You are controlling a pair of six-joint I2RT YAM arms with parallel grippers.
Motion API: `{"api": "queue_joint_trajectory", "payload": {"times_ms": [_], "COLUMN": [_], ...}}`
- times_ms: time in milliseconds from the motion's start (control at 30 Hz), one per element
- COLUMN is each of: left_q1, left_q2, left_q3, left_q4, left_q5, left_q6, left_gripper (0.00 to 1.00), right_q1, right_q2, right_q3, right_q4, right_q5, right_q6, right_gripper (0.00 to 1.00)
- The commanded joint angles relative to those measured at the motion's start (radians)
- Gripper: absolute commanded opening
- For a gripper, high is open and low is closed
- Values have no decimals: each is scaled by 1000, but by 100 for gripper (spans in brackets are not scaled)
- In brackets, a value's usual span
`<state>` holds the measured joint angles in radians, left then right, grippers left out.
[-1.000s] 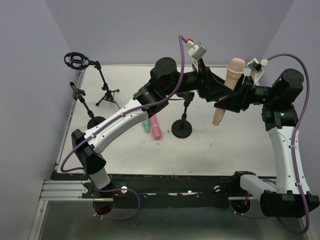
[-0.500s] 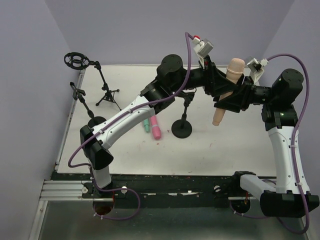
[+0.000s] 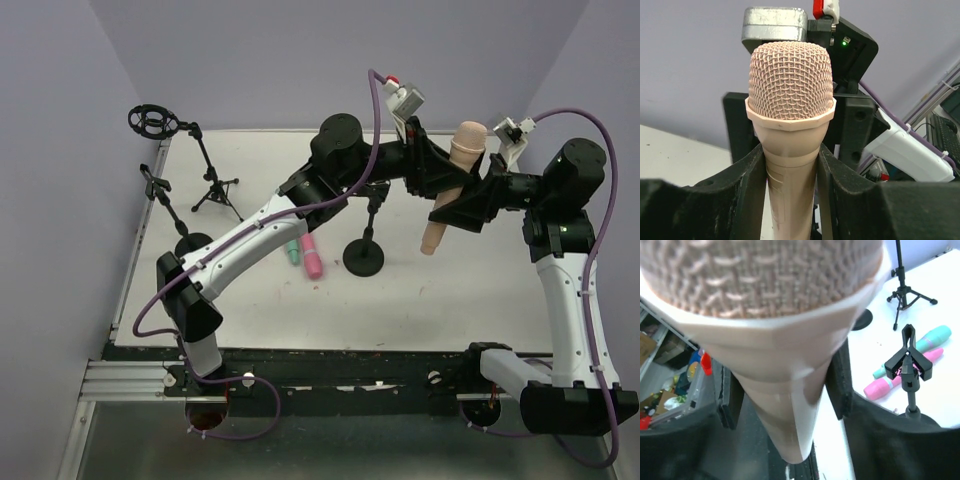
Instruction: Attach the microphones to the stand
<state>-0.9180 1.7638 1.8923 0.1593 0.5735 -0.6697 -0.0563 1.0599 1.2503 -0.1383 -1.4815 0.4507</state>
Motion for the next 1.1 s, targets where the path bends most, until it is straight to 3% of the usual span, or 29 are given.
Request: {"api": "queue_joint_trajectory", "payload": {"times_ms": [0, 100, 367, 500, 567, 700, 900, 1067], "left_q1": [8, 28, 70, 80, 80, 80, 80, 80], "left_q2": [-116, -200, -481, -651, -737, -897, -1065, -1188], "left_q3": [-57, -128, -347, -508, -583, -712, -896, -1036], "left_q4": [29, 10, -127, -199, -230, -286, -291, -219], "left_q5": [0, -20, -78, -141, -178, -253, -333, -350], "left_q6": [42, 85, 263, 346, 372, 395, 392, 346], "left_gripper": [0, 0, 0, 0, 0, 0, 0, 0], "right_q1": [0, -5, -20, -14, -10, 27, 142, 153], "right_q2": [-23, -26, 2, 76, 112, 127, 164, 118], "right_q3": [-17, -32, -46, 108, 170, 163, 140, -96], "right_q4": [-1, -1, -27, -441, -561, -576, -747, -507], "right_q5": [-120, -120, -36, 175, 272, 348, 362, 385], "right_q6": [-3, -20, -72, -453, -591, -719, -1110, -1129], "right_gripper": [89, 100, 100, 100, 100, 100, 100, 100]}}
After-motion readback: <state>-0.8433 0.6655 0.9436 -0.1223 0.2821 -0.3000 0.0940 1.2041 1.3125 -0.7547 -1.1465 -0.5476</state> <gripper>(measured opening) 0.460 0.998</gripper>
